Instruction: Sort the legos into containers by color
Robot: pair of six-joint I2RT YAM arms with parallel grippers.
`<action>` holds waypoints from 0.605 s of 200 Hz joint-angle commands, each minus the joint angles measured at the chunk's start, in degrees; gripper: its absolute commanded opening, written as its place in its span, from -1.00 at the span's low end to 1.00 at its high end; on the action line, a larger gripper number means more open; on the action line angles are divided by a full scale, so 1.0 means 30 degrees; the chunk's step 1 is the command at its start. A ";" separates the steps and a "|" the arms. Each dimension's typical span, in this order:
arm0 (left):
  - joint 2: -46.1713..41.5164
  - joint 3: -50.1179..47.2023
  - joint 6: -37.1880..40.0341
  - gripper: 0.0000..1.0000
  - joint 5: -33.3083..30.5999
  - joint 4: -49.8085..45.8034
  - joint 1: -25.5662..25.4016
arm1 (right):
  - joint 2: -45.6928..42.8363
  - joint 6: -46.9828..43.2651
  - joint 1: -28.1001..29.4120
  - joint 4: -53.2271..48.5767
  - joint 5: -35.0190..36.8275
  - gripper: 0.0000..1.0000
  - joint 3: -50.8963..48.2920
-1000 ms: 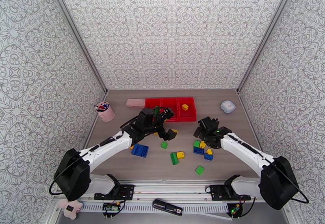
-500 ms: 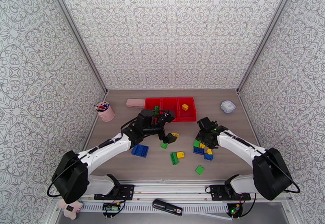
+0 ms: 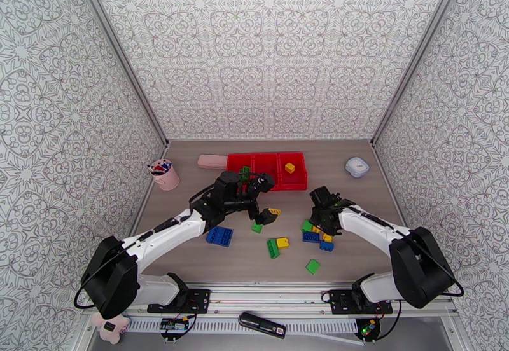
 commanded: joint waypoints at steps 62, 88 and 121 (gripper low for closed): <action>-0.0152 -0.0530 0.0110 0.99 0.0495 0.0618 -0.0114 | 0.0183 -0.0142 -0.0258 0.0152 -0.0364 -0.40 -0.0420; -0.0388 -0.0775 -0.0082 0.99 0.0369 0.0857 -0.0072 | -0.0051 -0.0357 -0.0253 -0.0255 -0.0196 -0.47 -0.0082; -0.0699 -0.1314 -0.0583 0.99 0.0010 0.1635 -0.0004 | -0.0530 -0.2609 -0.0251 -0.0556 0.0032 -0.45 0.1249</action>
